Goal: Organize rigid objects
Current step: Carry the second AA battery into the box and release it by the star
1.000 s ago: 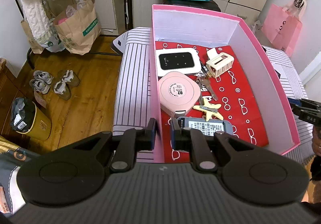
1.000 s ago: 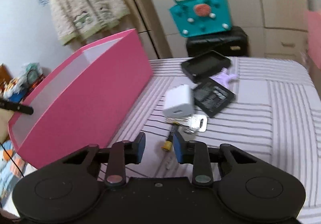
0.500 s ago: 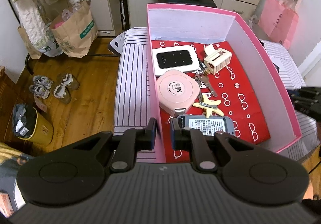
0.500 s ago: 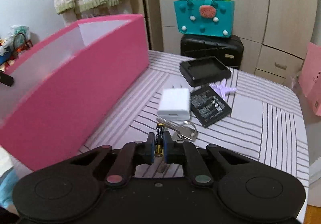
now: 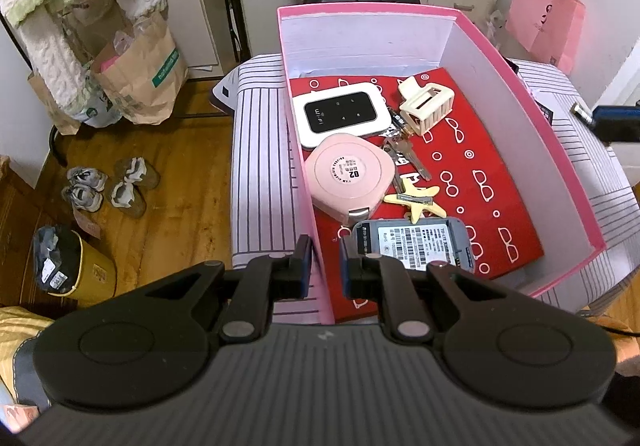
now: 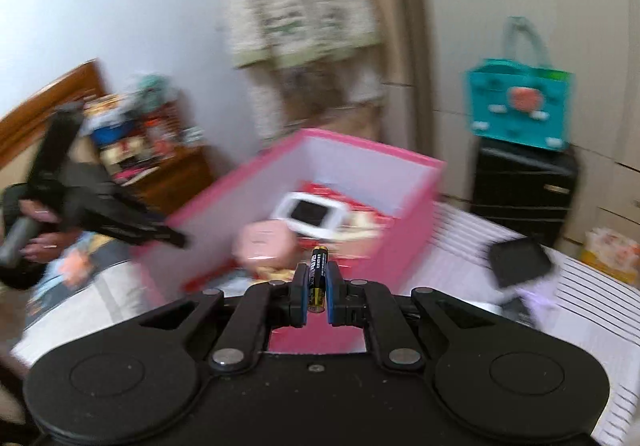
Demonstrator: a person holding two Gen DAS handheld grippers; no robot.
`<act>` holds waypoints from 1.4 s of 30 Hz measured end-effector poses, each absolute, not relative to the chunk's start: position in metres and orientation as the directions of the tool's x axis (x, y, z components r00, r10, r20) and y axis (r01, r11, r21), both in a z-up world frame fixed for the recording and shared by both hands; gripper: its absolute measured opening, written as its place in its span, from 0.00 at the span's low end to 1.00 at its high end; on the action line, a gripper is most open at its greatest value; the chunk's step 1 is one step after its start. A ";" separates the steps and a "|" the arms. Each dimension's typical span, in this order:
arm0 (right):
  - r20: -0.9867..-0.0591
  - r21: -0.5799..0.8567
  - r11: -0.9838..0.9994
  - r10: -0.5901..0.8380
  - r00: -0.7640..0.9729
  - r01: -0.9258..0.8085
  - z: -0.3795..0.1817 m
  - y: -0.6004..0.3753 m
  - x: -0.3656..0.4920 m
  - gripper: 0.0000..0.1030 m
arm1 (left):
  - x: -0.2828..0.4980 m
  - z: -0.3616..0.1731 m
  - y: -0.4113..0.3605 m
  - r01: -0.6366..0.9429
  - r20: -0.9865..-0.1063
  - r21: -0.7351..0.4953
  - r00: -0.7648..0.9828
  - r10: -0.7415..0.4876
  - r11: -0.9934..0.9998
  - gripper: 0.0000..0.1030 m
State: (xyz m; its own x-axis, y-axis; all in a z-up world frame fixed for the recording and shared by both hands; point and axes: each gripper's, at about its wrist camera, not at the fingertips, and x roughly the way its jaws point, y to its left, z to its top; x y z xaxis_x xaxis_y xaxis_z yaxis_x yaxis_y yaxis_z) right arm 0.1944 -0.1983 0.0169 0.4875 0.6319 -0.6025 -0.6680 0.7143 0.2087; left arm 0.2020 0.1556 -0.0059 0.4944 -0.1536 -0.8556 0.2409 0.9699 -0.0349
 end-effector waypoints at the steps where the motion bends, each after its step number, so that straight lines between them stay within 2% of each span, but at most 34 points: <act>1: -0.608 0.226 0.683 0.656 0.448 -0.694 0.018 -0.188 0.196 0.10 | 0.202 -0.006 0.156 0.244 -0.855 -0.035 0.495 -0.155 0.969 0.12; 5: -0.657 0.275 0.591 0.691 0.301 -0.759 0.009 -0.145 0.208 0.10 | 0.204 -0.004 0.155 0.264 -0.862 -0.026 0.483 -0.155 0.964 0.13; 15: -0.798 0.296 0.504 0.598 0.080 -0.812 -0.035 -0.071 0.241 0.08 | 0.204 -0.004 0.150 0.325 -0.874 0.013 0.463 -0.147 0.945 0.13; 21: -0.805 0.300 0.504 0.590 0.069 -0.810 -0.041 -0.062 0.243 0.08 | 0.202 -0.002 0.150 0.341 -0.875 0.021 0.462 -0.148 0.940 0.13; 27: -0.750 0.320 0.541 0.646 0.141 -0.778 -0.020 -0.090 0.241 0.14 | 0.202 -0.003 0.149 0.338 -0.873 0.019 0.465 -0.150 0.941 0.13; 31: -0.722 0.297 0.604 0.649 0.239 -0.740 -0.007 -0.122 0.235 0.14 | 0.200 -0.002 0.150 0.337 -0.869 0.018 0.471 -0.152 0.941 0.14; 38: -0.709 0.223 0.754 0.560 0.428 -0.618 0.003 -0.190 0.226 0.15 | 0.201 -0.002 0.150 0.327 -0.870 0.016 0.470 -0.148 0.945 0.15; 42: -0.711 0.174 0.830 0.478 0.515 -0.530 -0.002 -0.223 0.221 0.22 | 0.202 -0.002 0.151 0.317 -0.871 0.010 0.469 -0.148 0.948 0.15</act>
